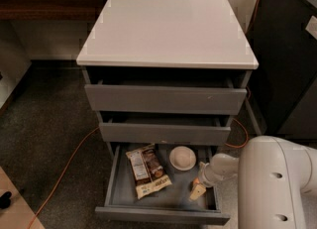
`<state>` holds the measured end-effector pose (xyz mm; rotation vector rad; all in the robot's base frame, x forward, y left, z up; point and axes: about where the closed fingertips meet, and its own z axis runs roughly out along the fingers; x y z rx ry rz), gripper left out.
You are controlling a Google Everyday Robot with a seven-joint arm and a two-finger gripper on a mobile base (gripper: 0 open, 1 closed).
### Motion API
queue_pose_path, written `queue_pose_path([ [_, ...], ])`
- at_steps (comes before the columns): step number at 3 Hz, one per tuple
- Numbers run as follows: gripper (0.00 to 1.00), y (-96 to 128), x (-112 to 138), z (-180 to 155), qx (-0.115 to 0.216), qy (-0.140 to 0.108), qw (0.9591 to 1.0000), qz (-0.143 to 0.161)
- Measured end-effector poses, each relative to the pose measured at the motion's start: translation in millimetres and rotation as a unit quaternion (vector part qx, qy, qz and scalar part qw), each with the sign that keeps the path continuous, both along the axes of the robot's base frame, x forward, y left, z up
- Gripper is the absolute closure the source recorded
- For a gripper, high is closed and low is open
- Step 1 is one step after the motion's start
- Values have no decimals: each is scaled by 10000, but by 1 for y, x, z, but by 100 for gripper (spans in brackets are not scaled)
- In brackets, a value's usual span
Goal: Pick orange from bottom drawer and place on counter
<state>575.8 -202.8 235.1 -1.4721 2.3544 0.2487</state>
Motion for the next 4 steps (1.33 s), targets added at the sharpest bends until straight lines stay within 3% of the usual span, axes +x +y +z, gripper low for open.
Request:
queue_pose_path([
  [1, 0, -19, 3, -17, -99, 225, 9997, -77],
  [2, 0, -33, 13, -41, -170, 376, 9989, 237],
  [4, 0, -44, 33, -64, -301, 340, 9961, 755],
])
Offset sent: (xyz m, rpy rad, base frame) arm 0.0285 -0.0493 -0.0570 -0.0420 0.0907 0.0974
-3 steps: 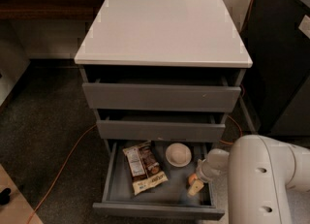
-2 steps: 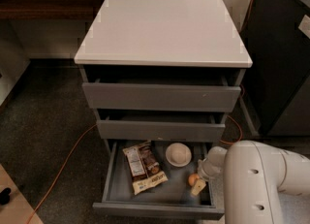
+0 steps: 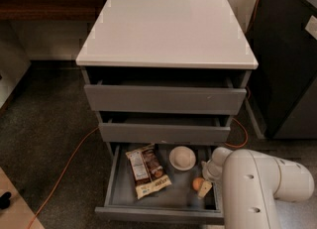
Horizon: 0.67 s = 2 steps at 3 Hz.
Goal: Pick orange from bottom drawer and place on counter
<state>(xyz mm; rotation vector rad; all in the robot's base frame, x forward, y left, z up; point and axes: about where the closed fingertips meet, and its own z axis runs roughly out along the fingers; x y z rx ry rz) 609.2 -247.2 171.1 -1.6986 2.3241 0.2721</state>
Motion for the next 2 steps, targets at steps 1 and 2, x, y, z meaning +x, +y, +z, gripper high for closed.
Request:
queue_pose_path([
  [1, 0, -8, 4, -12, -2, -69, 9999, 125],
  [2, 0, -13, 5, -23, -19, -162, 9996, 234],
])
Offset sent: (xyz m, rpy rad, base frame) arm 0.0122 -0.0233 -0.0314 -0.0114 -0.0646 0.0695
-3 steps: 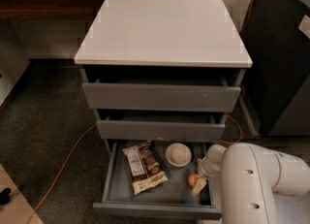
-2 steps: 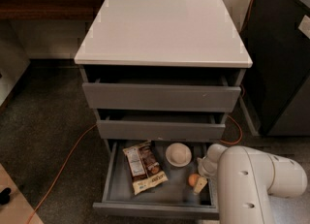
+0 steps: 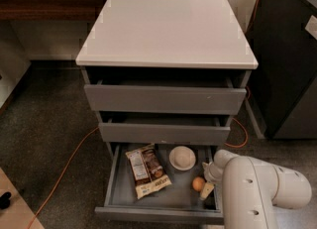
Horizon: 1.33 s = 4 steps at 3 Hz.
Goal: Pick orange from bottom drawer and place on counter
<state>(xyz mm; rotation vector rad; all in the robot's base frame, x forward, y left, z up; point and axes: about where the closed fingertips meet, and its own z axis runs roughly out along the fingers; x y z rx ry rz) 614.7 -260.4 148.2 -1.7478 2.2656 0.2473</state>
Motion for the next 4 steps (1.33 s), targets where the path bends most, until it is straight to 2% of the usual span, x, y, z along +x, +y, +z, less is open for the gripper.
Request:
queue_pose_path([
  [3, 67, 9, 0, -19, 7, -65, 9998, 196],
  [4, 98, 24, 1, 5, 99, -203, 9996, 167],
])
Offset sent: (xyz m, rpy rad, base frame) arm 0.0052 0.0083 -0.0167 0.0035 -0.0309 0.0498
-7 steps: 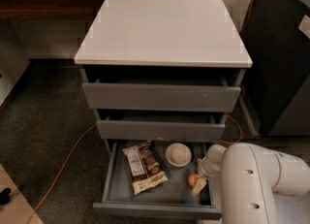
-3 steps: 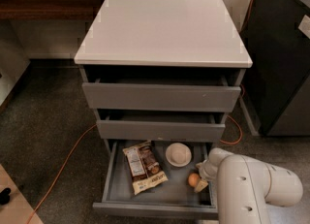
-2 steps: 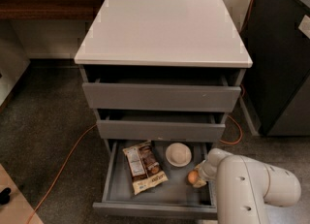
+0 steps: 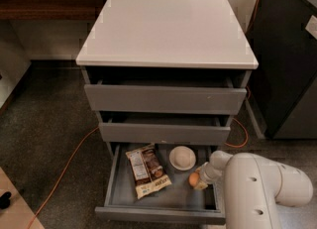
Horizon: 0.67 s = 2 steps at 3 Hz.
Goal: Pick orange from bottom drawer and place on counter
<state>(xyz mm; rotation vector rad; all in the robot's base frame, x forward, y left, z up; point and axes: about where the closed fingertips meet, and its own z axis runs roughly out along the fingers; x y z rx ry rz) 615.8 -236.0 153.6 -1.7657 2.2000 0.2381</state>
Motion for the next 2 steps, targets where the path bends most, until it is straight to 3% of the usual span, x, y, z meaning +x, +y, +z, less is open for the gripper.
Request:
queue_pose_path([
  [1, 100, 34, -2, 42, 301, -162, 9994, 11],
  [2, 100, 88, -12, 100, 618, -307, 9976, 20],
])
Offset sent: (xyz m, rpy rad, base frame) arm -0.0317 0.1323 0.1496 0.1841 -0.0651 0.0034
